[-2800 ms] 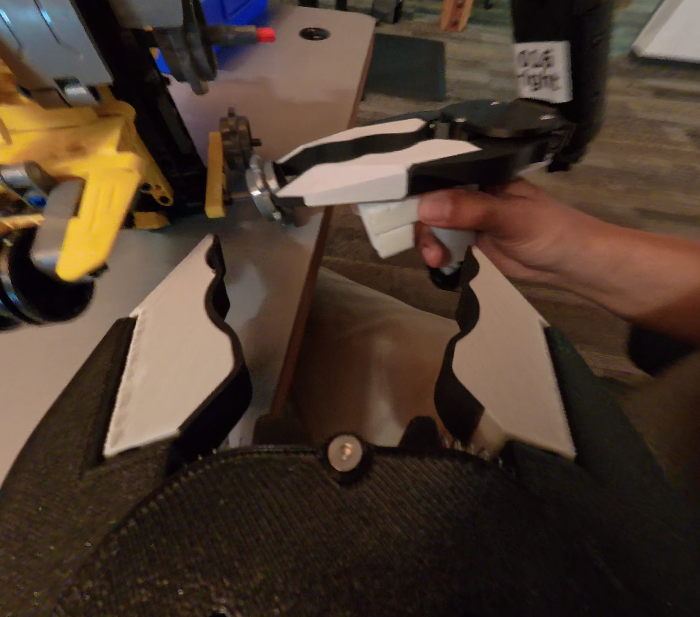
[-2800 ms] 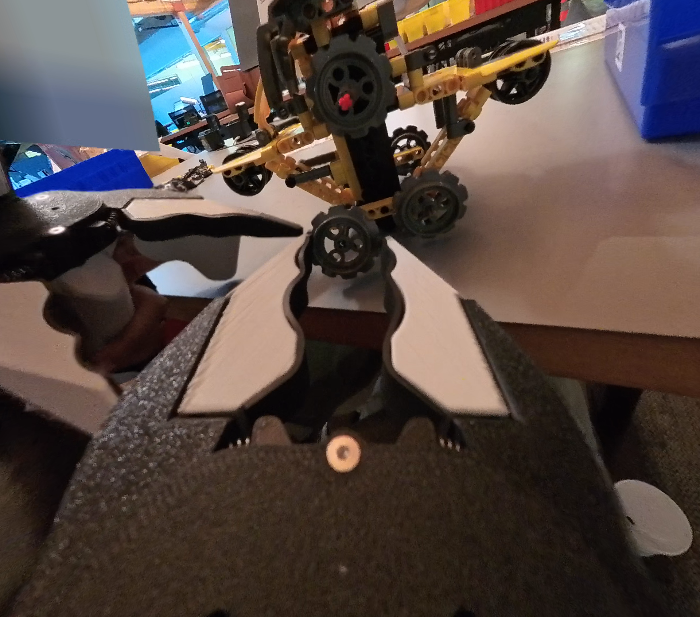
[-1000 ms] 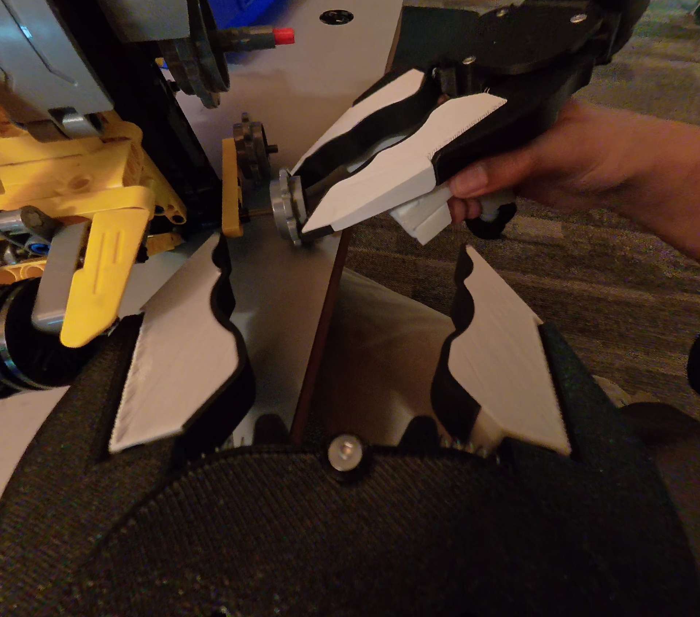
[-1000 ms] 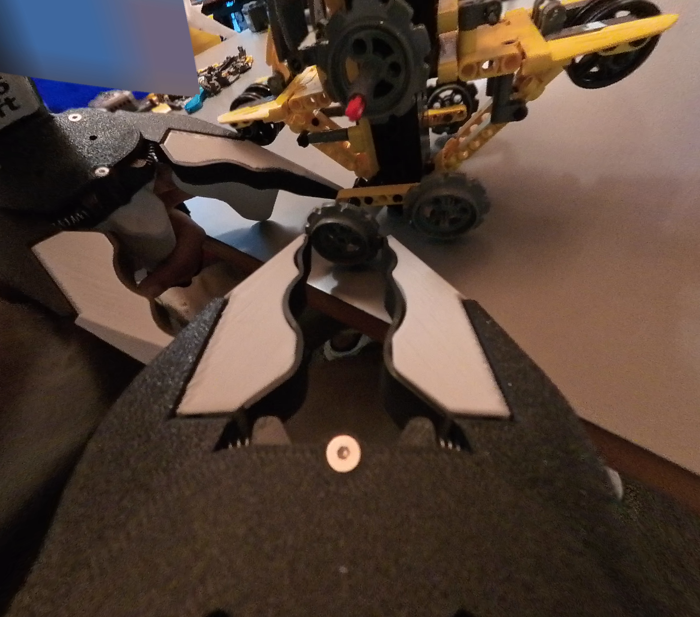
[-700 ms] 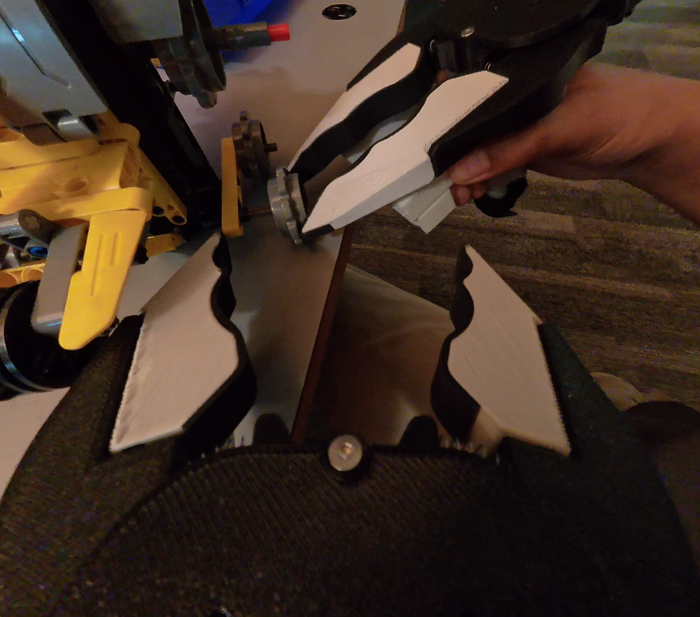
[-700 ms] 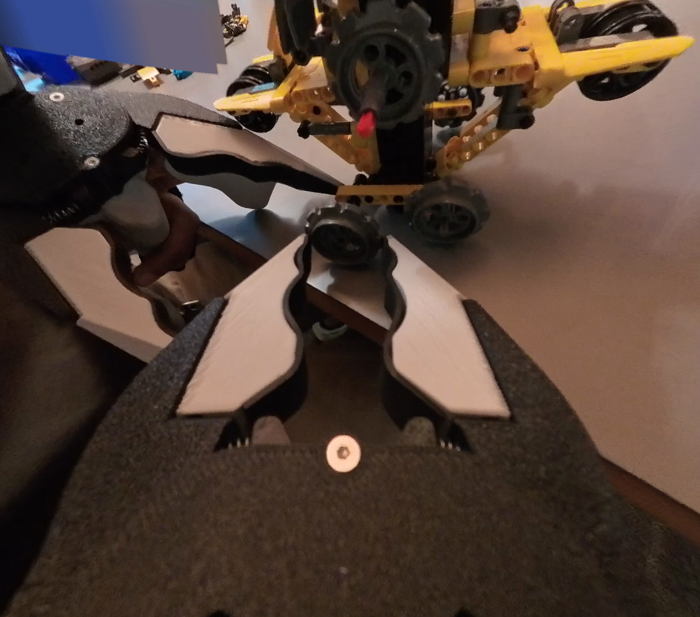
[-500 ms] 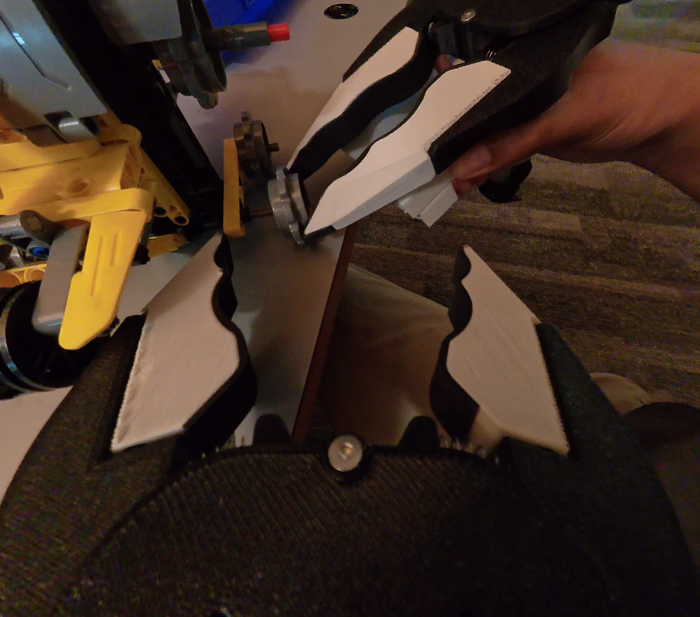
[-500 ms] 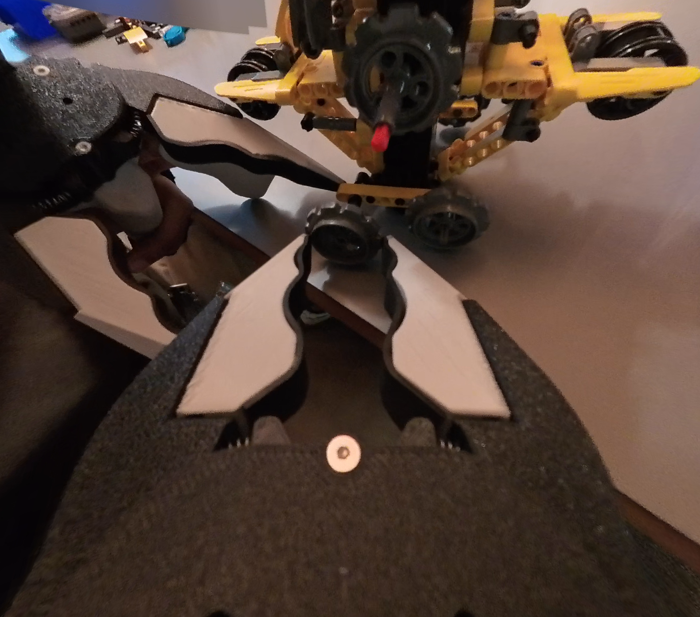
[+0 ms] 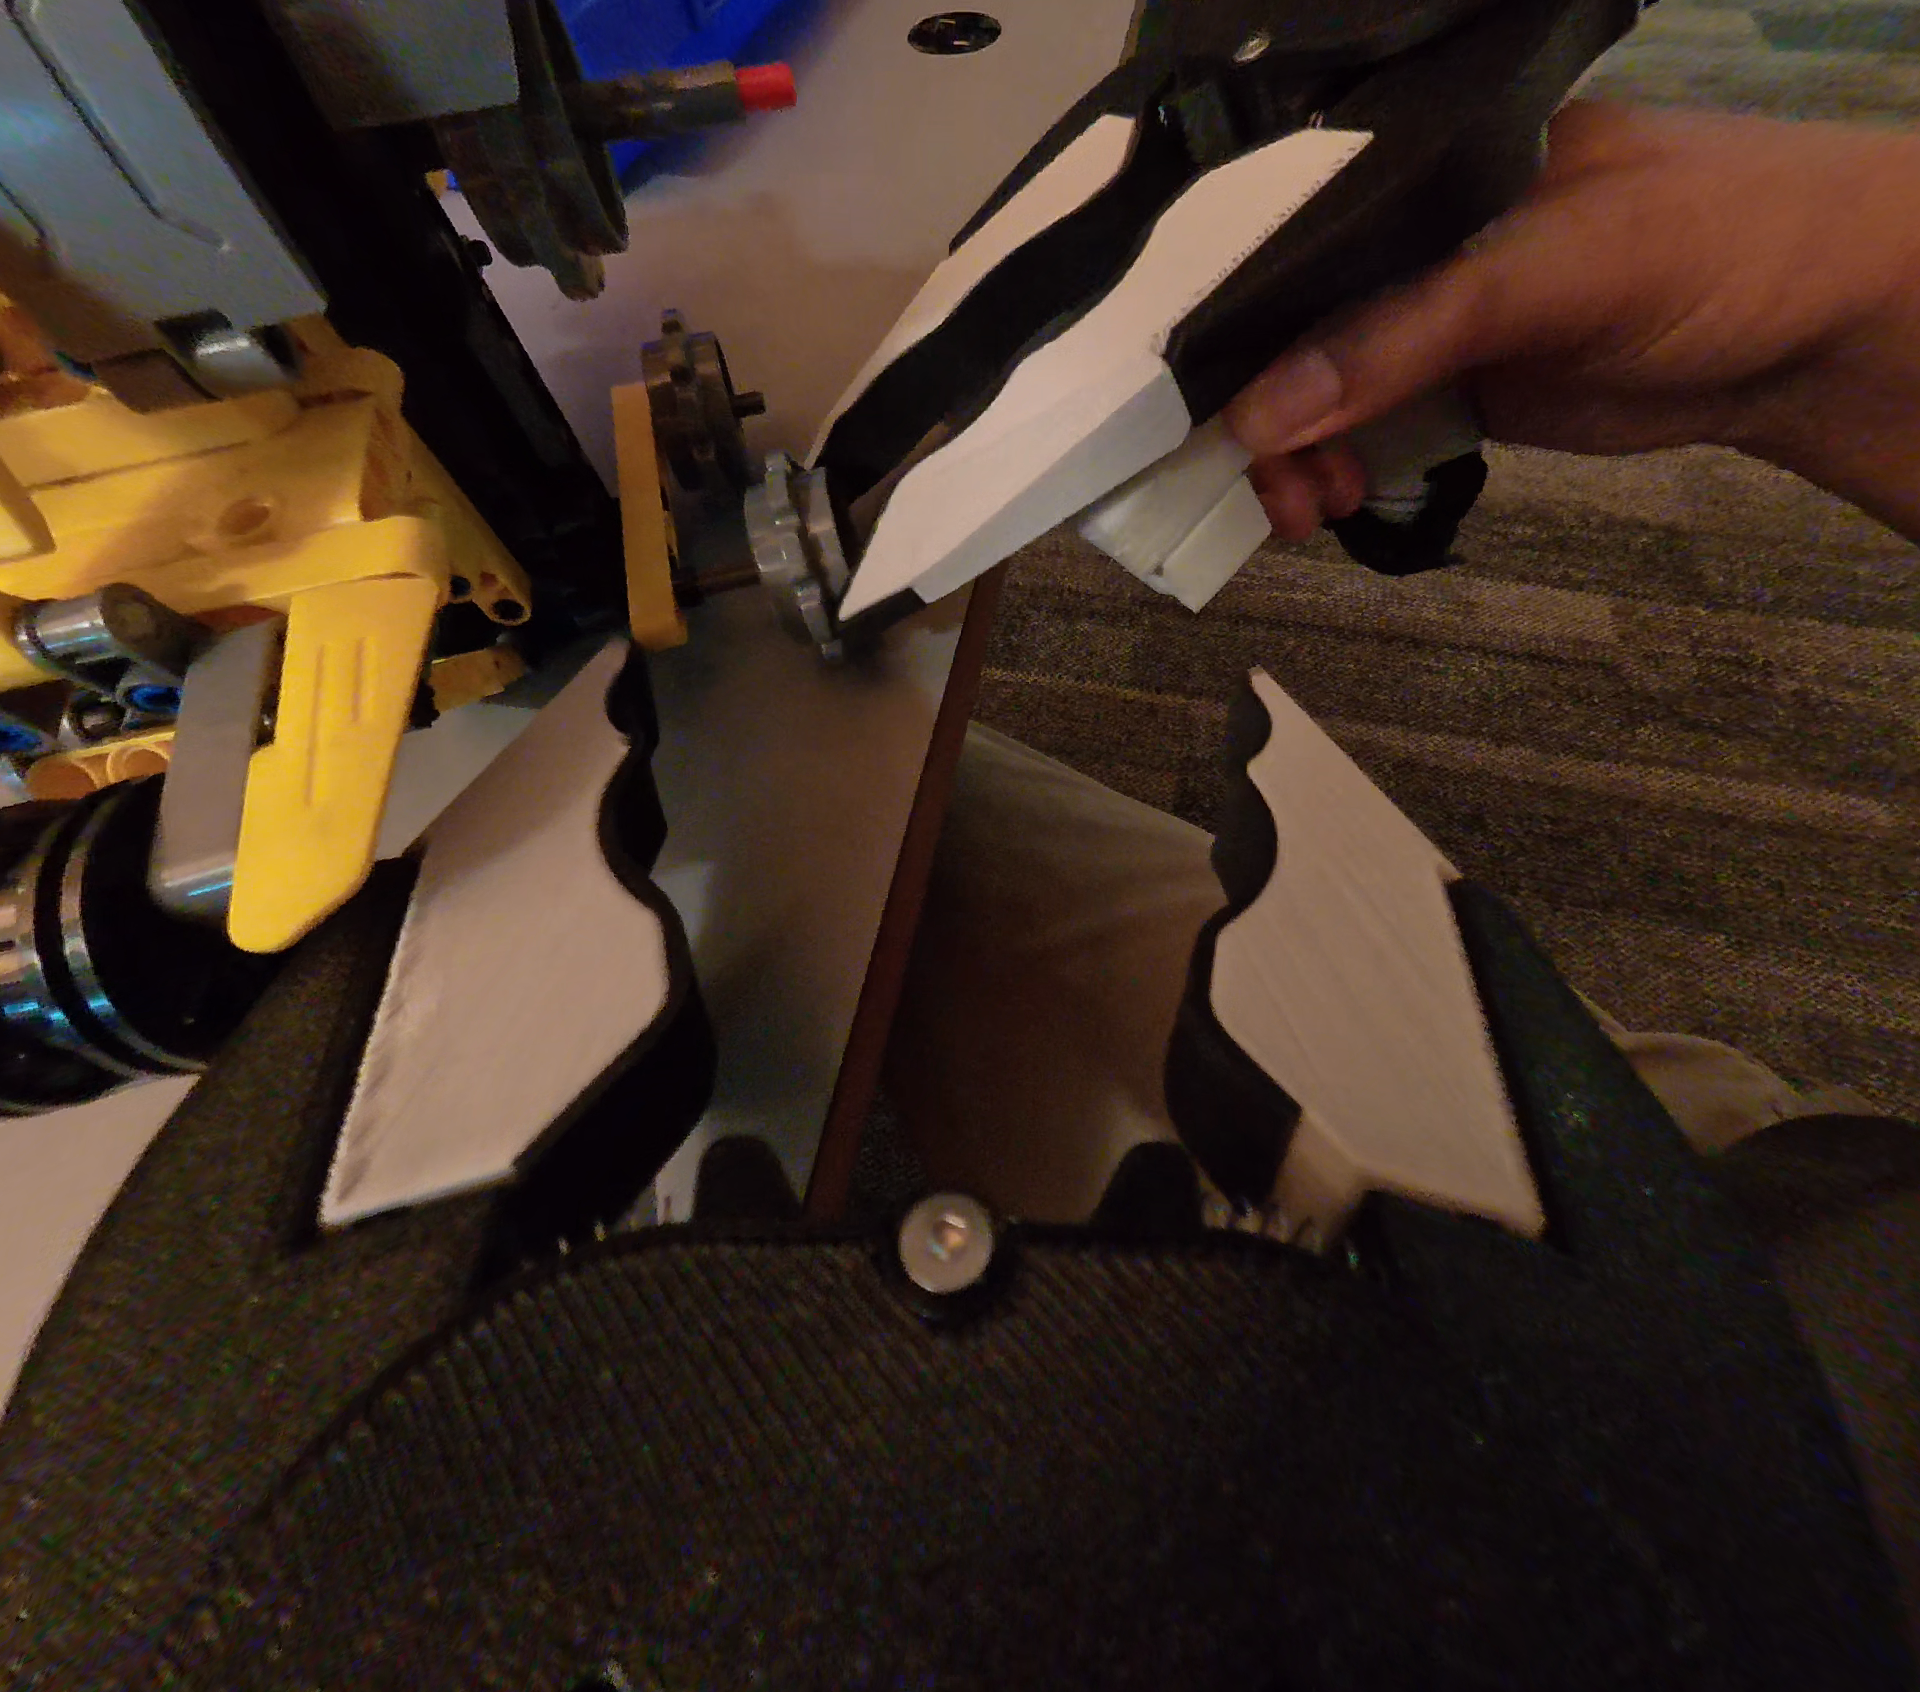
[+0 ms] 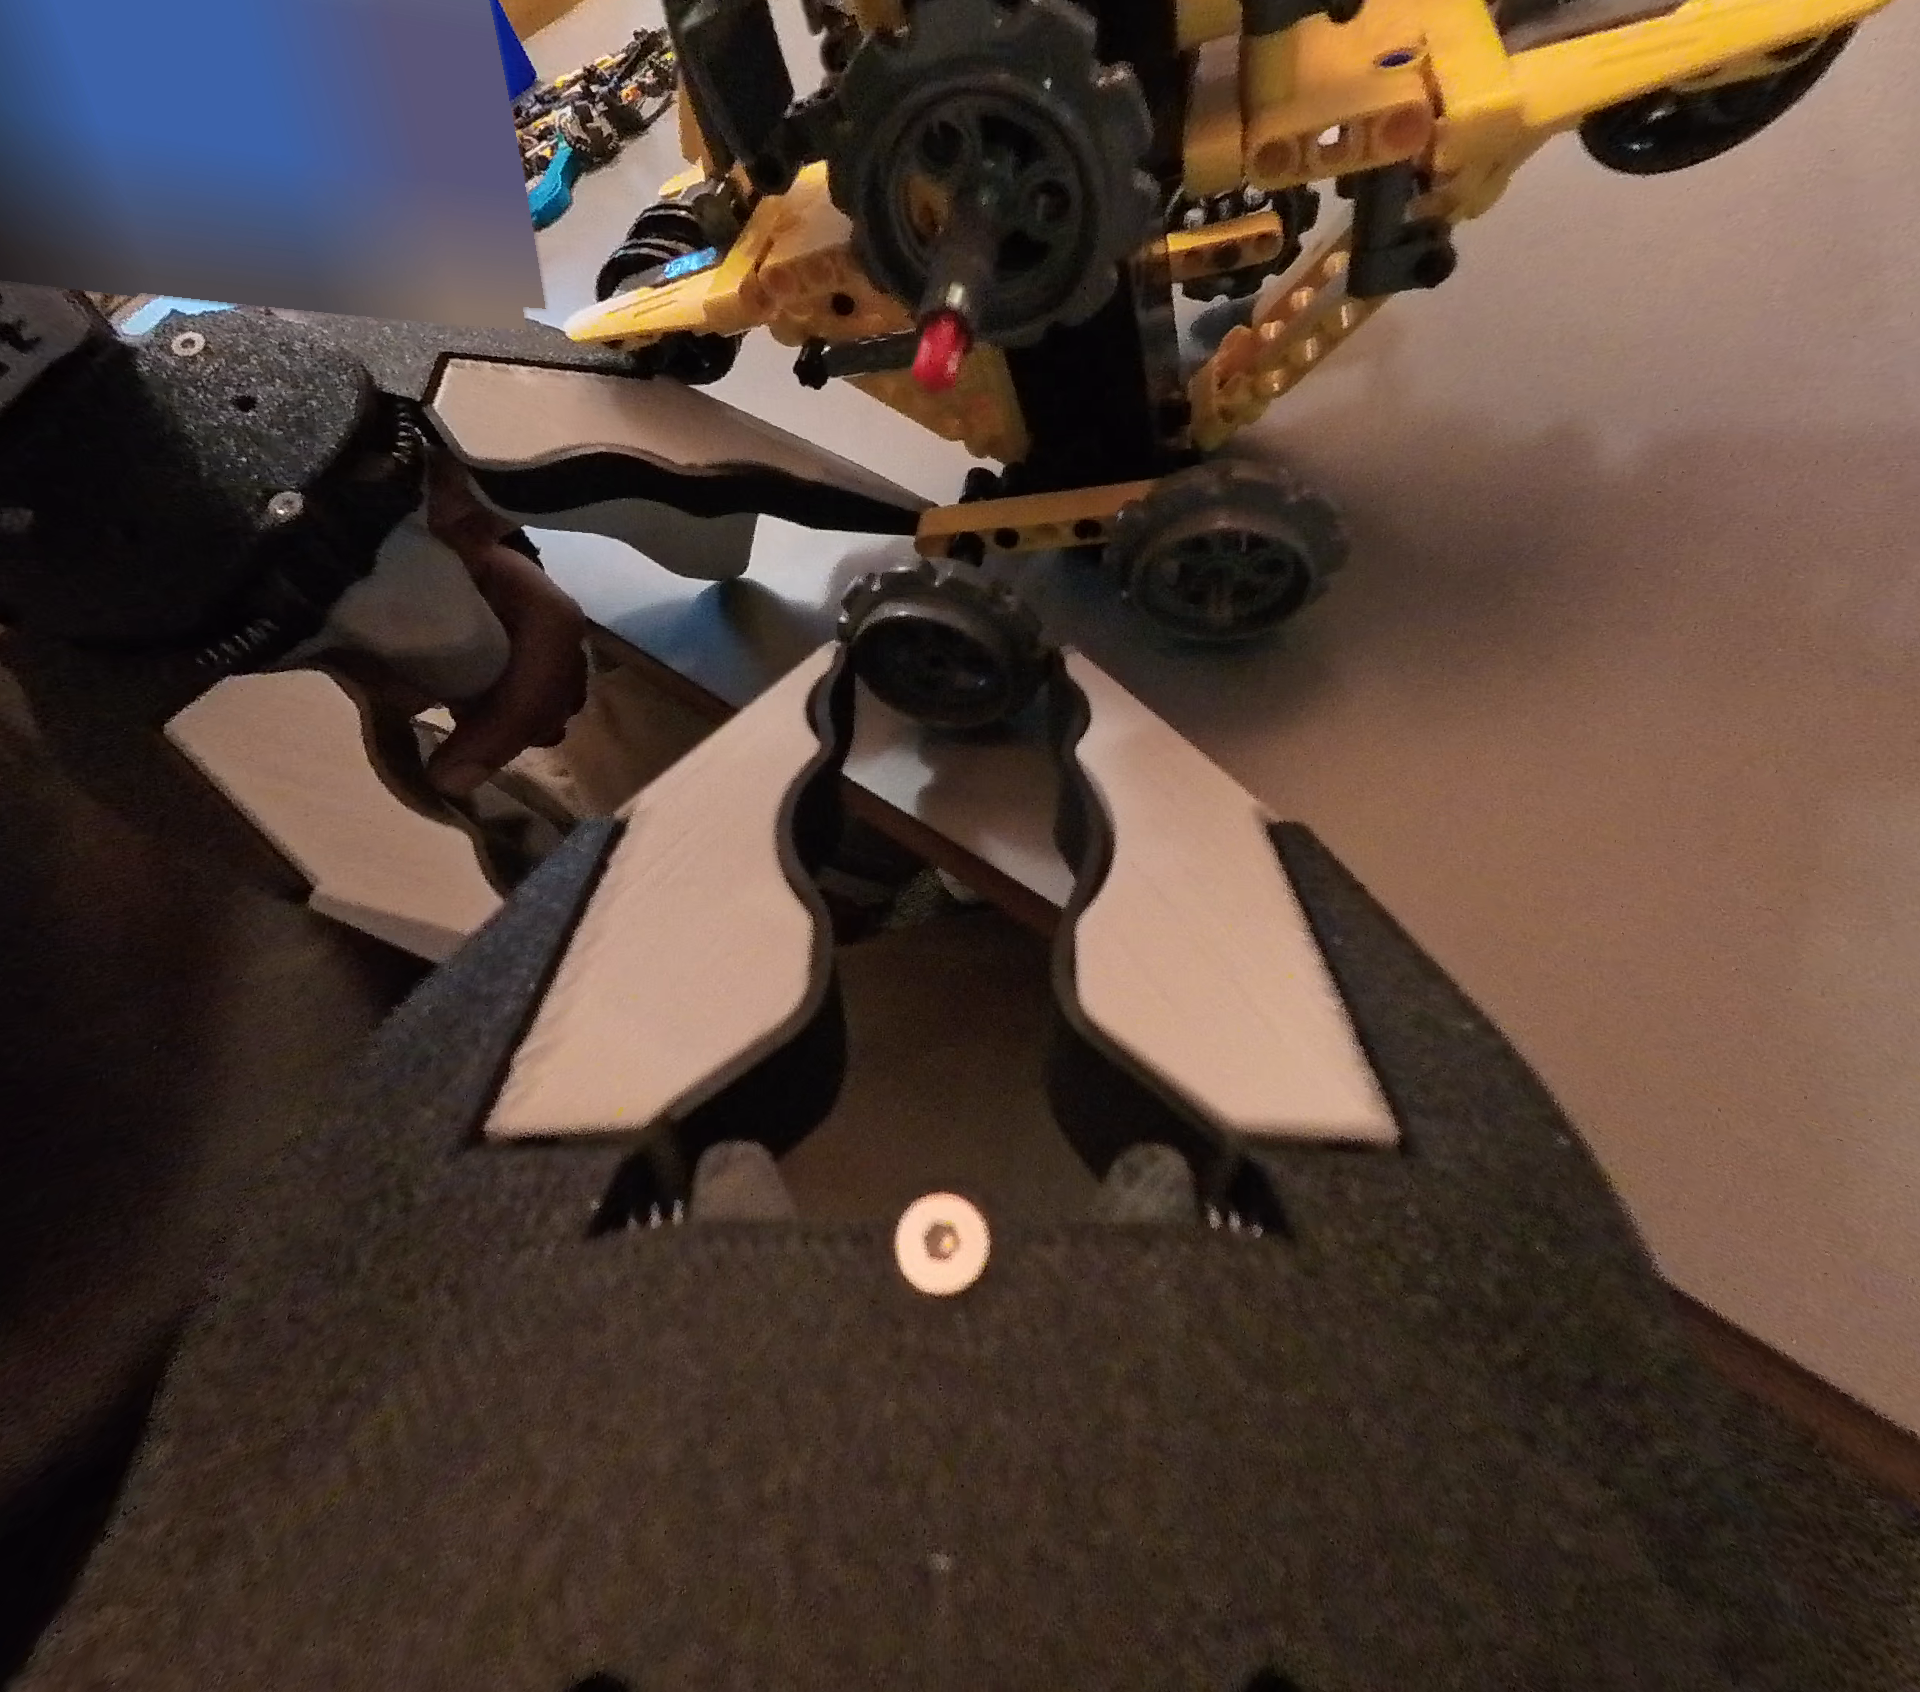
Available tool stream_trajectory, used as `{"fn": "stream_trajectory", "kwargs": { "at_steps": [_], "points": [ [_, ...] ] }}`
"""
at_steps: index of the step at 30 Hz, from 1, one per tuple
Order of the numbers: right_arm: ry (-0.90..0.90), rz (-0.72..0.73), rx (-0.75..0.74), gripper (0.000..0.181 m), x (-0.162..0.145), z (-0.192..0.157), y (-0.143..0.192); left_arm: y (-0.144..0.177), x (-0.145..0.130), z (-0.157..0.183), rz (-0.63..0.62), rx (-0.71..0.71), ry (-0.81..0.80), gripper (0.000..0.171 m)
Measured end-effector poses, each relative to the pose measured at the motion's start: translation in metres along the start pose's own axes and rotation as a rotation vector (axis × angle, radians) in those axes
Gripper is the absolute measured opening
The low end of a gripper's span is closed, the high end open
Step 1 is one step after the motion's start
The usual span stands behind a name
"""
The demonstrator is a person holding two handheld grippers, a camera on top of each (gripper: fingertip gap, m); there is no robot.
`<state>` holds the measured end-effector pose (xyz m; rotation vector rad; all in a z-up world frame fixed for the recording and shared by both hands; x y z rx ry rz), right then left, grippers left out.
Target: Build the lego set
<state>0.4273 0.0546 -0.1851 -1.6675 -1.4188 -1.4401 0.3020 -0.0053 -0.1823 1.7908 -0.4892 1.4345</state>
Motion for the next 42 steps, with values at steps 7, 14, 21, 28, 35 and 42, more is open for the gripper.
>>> {"fn": "stream_trajectory", "kwargs": {
  "at_steps": [7,14,21,28,35,42],
  "points": [
    [0.139,-0.044,-0.023,0.037,0.004,-0.005,-0.003,0.001,0.000,-0.002,0.002,0.011,0.013,0.101],
    [0.184,-0.101,-0.008,0.036,0.009,-0.020,-0.022,0.013,-0.001,-0.009,-0.030,0.047,0.040,0.100],
    [0.205,-0.094,-0.049,0.031,0.010,-0.036,-0.041,0.026,-0.004,-0.018,-0.037,0.008,0.145,0.088],
    [0.146,0.015,-0.077,0.042,0.008,-0.035,-0.029,0.036,-0.007,-0.021,-0.069,0.033,0.124,0.085],
    [0.185,0.045,-0.146,0.044,-0.002,-0.037,-0.009,0.040,-0.007,-0.025,-0.111,0.064,0.095,0.068],
    [0.256,0.018,-0.163,0.042,-0.016,-0.044,-0.003,0.035,-0.005,-0.022,-0.170,0.048,0.033,0.040]
  ]
}}
Point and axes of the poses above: each gripper's, where its closed fingertips meet, y back along the fingers, x out of its top, z = x × y across the jaws, the point moved 9 cm from there along y, back along the fingers, and after that the axes turned 8 degrees about z, right-handed, at the moved point
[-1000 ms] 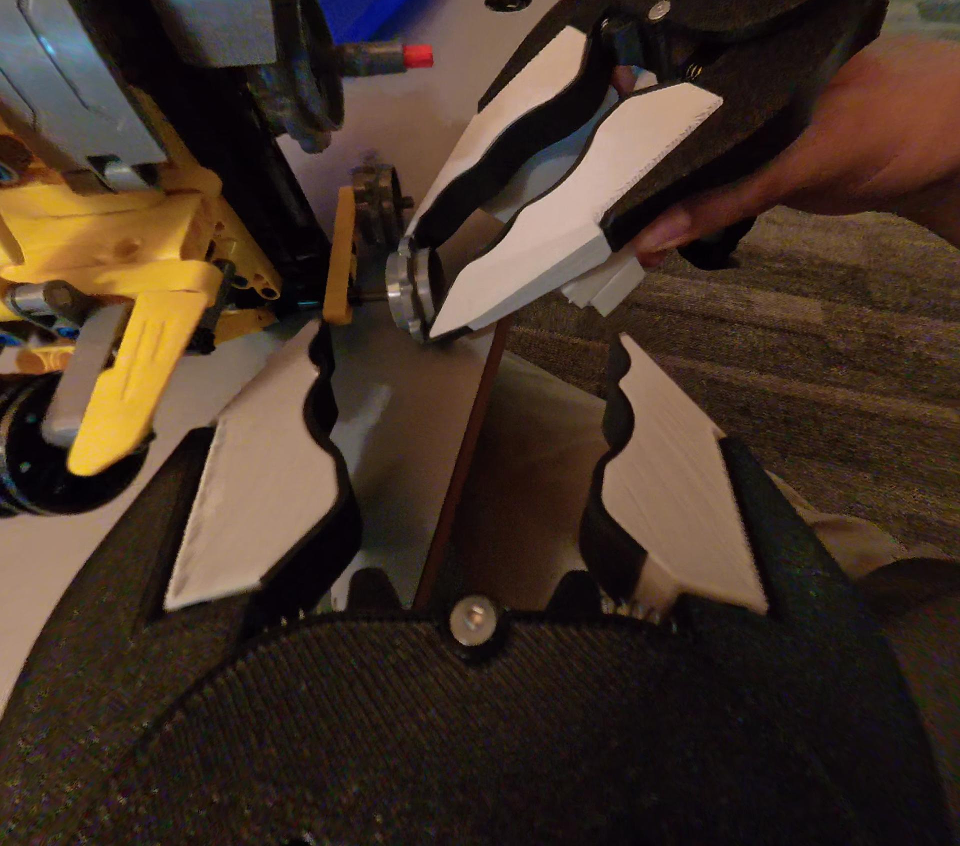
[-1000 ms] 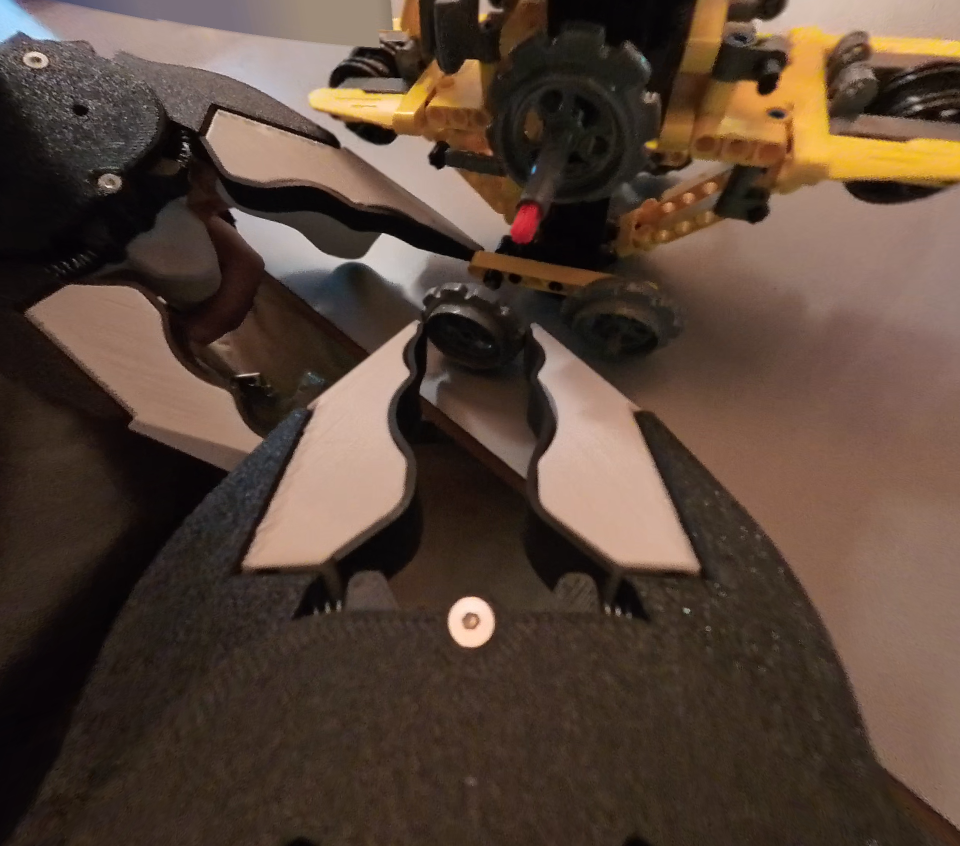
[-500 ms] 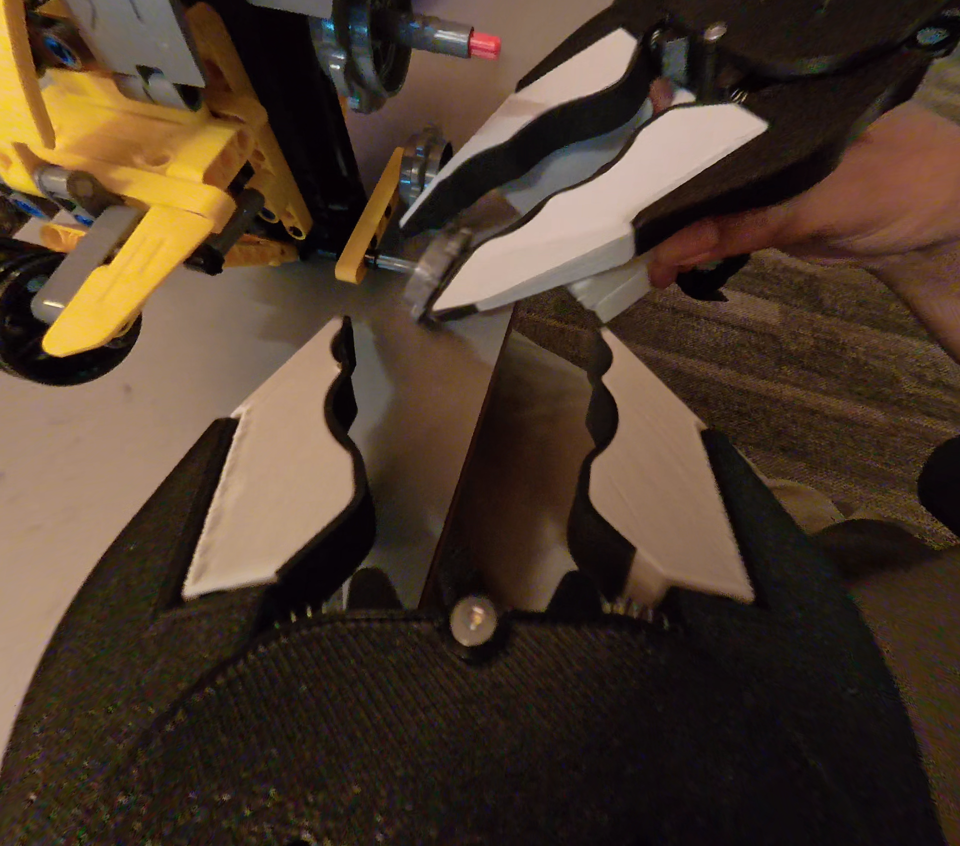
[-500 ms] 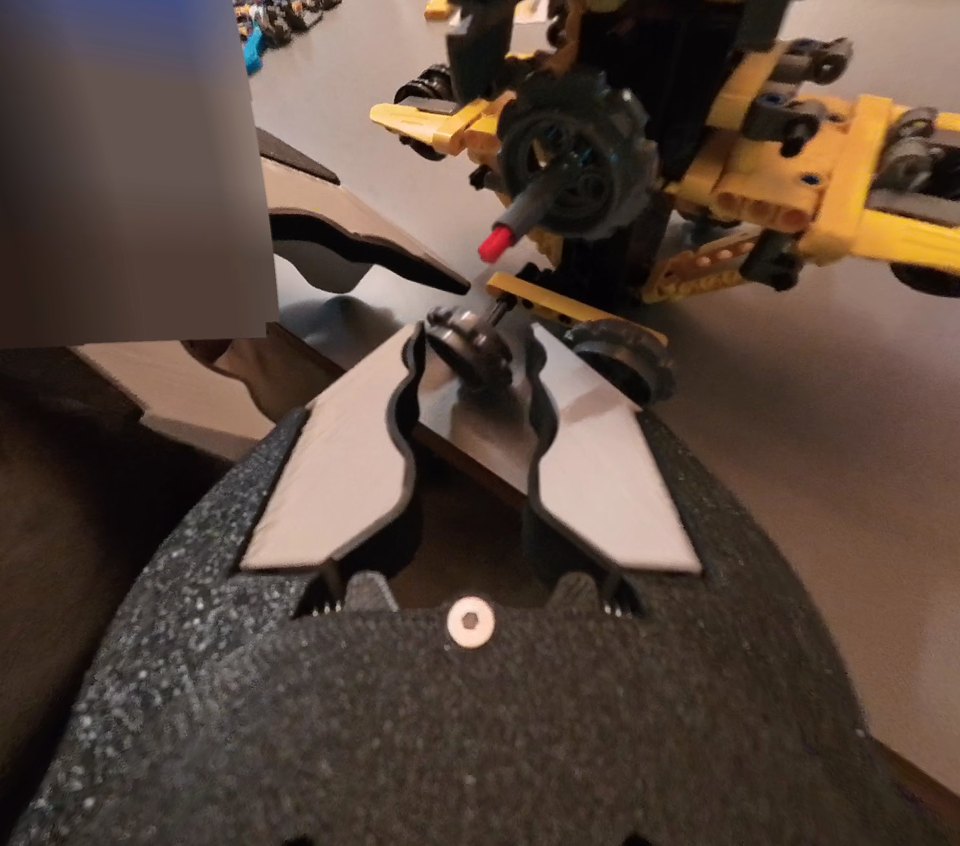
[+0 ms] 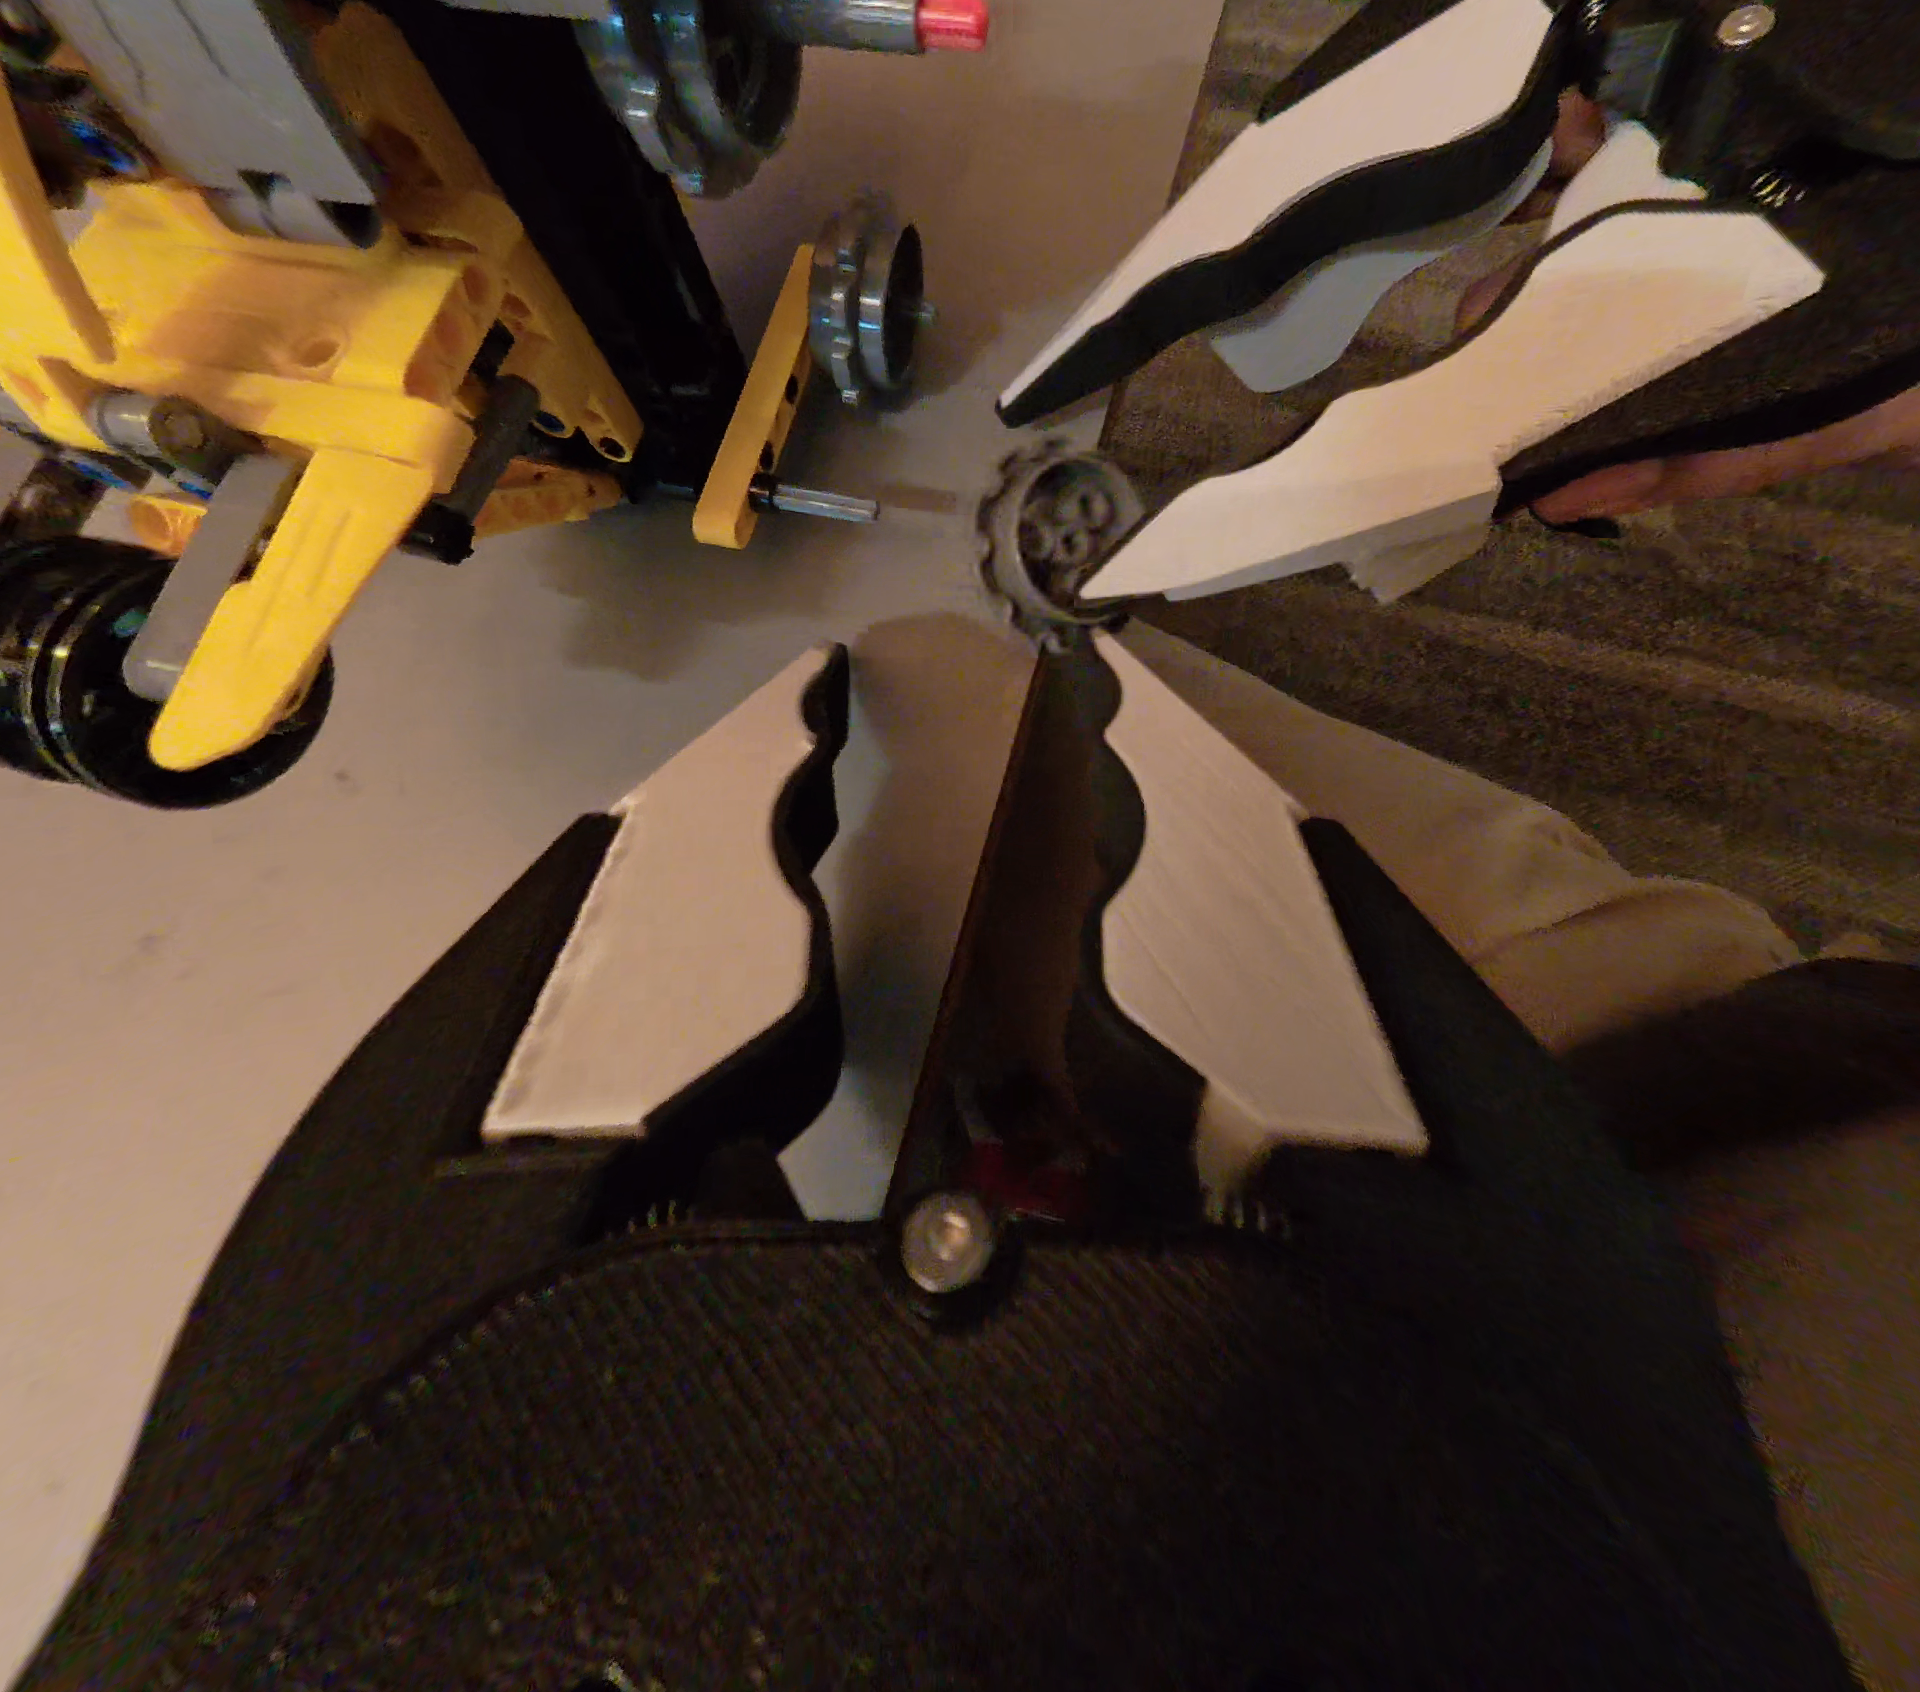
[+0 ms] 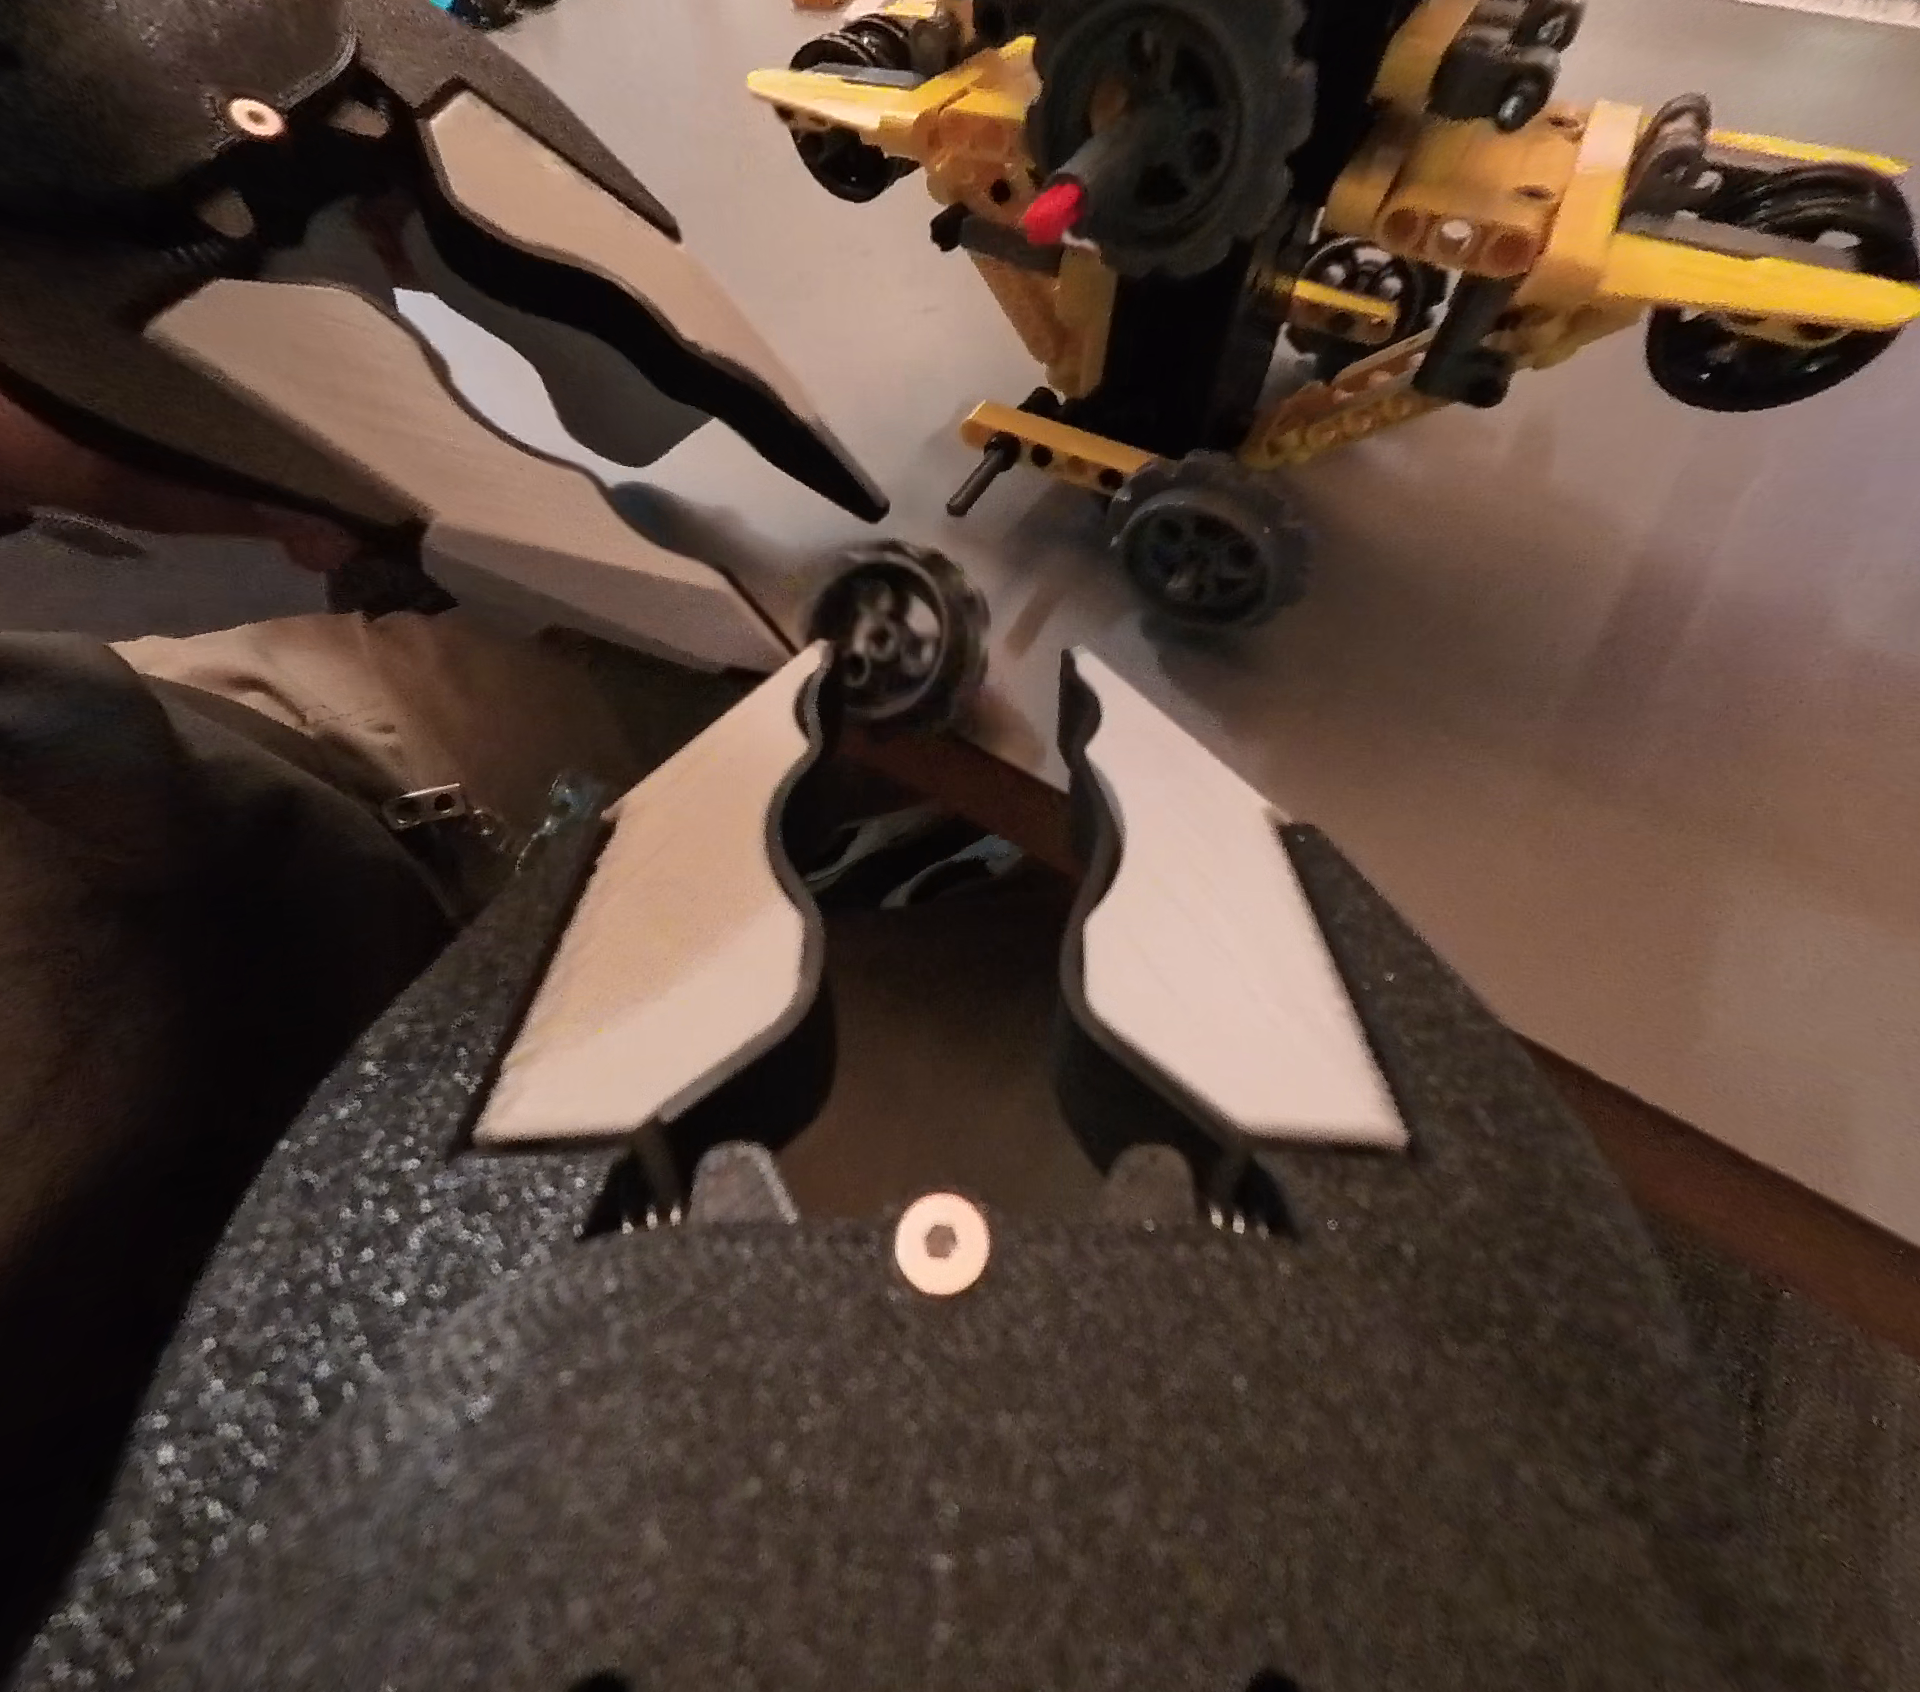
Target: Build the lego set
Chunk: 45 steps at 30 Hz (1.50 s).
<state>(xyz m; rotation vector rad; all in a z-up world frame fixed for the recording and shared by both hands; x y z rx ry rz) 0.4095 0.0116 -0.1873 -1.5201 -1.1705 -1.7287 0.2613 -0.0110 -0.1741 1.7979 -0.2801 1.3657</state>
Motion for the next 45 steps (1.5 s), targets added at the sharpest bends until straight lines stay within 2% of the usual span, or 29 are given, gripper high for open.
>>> {"fn": "stream_trajectory", "kwargs": {
  "at_steps": [5,9,14,16,19,22,26,28,29,32,34,37,41,43,45],
  "points": [
    [0.000,0.042,0.018,0.040,-0.006,-0.002,0.007,-0.003,-0.002,0.004,-0.018,0.002,-0.040,0.039],
    [-0.059,0.056,0.035,0.020,-0.011,0.000,0.005,-0.005,-0.002,0.006,-0.012,-0.006,-0.035,0.036],
    [-0.107,0.096,0.038,0.019,-0.009,0.001,0.008,-0.002,-0.001,0.007,0.008,-0.024,-0.012,0.035],
    [-0.098,0.165,0.031,0.019,-0.004,0.000,0.012,0.001,-0.001,0.008,0.035,-0.079,0.047,0.036],
    [-0.027,0.300,-0.014,0.019,0.008,-0.005,0.018,0.008,0.000,0.004,0.093,-0.177,0.236,0.045],
    [-0.047,0.304,-0.117,0.019,0.010,-0.004,0.016,0.016,0.004,0.002,0.177,-0.216,0.284,0.048],
    [-0.173,0.317,0.013,0.019,0.016,-0.020,0.004,0.018,0.007,0.004,0.203,-0.214,0.255,0.037],
    [-0.151,0.320,0.034,0.019,0.018,-0.026,0.003,0.020,0.008,0.004,0.214,-0.219,0.248,0.015],
    [-0.130,0.319,0.041,0.019,0.019,-0.028,0.004,0.021,0.008,0.004,0.216,-0.218,0.234,0.012],
    [-0.119,0.327,0.096,0.019,0.017,-0.030,0.010,0.024,0.008,0.006,0.218,-0.244,0.152,0.010],
    [-0.182,0.316,0.154,0.022,0.013,-0.028,0.015,0.025,0.007,0.008,0.212,-0.213,0.031,0.010],
    [-0.369,0.246,0.210,0.032,0.004,-0.018,0.021,0.028,0.007,0.009,0.212,-0.046,-0.257,0.010],
    [-0.601,0.265,0.180,0.056,0.006,-0.002,0.025,0.021,0.000,0.020,0.150,0.100,-0.594,0.012],
    [-0.640,0.240,0.209,0.060,0.009,-0.004,0.022,0.015,-0.005,0.025,0.104,0.159,-0.733,0.012],
    [-0.625,0.175,0.219,0.062,0.010,-0.009,0.016,0.013,-0.007,0.031,0.110,0.187,-0.820,0.012]
  ]
}}
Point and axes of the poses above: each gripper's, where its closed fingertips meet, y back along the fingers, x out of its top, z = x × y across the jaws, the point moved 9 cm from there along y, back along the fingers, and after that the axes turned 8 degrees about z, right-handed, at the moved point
